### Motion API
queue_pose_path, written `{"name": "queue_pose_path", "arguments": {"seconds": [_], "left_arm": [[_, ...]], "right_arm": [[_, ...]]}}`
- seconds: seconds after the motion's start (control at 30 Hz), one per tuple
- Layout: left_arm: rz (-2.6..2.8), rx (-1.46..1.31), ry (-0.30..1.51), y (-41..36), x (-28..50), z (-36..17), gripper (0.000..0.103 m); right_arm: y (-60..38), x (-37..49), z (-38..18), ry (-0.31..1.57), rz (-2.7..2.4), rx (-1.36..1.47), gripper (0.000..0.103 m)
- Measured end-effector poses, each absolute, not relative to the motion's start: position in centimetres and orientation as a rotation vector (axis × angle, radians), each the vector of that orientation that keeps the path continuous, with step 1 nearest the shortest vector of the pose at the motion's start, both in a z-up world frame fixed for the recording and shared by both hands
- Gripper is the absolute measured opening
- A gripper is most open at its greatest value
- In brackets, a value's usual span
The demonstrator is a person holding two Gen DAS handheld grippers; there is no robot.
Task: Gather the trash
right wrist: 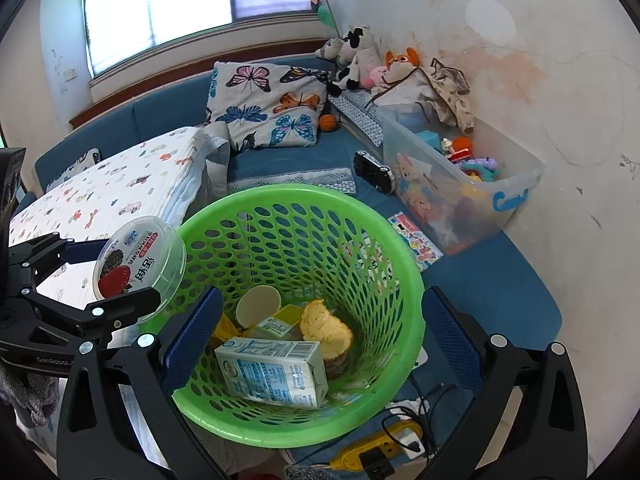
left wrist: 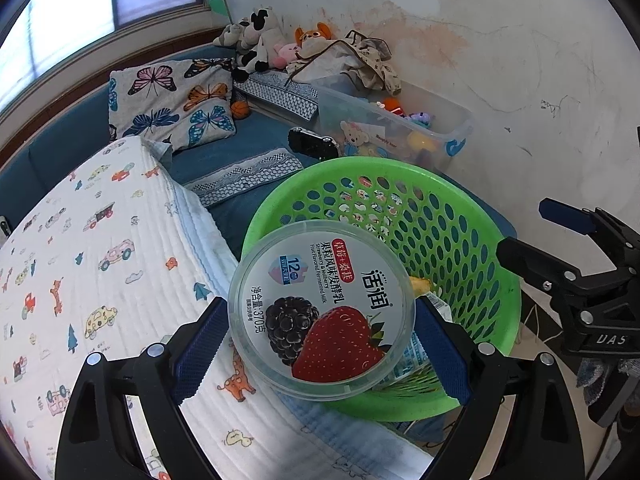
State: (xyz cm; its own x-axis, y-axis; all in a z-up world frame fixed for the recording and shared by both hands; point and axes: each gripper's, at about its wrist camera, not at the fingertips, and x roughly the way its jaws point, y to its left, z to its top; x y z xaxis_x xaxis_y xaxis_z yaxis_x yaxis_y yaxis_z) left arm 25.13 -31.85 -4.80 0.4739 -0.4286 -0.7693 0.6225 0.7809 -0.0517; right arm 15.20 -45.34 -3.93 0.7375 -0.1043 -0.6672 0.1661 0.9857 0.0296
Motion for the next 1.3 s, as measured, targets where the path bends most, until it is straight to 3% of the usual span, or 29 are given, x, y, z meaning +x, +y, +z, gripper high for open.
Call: {"name": "queue_pose_path", "arguments": {"seconds": [0.47,1.3], "left_arm": [[-0.670,0.215,0.870,-31.5,24.9,-4.7,0.092],[-0.549,0.155,0.715,-22.6,19.9,-0.4,0.094]], "right_arm": [[-45.8,14.1,-3.8,0.714,-0.161,0.106,0.099],[-38.9,11.6,-1.9,0.634,-0.108,0.008,0.099]]}}
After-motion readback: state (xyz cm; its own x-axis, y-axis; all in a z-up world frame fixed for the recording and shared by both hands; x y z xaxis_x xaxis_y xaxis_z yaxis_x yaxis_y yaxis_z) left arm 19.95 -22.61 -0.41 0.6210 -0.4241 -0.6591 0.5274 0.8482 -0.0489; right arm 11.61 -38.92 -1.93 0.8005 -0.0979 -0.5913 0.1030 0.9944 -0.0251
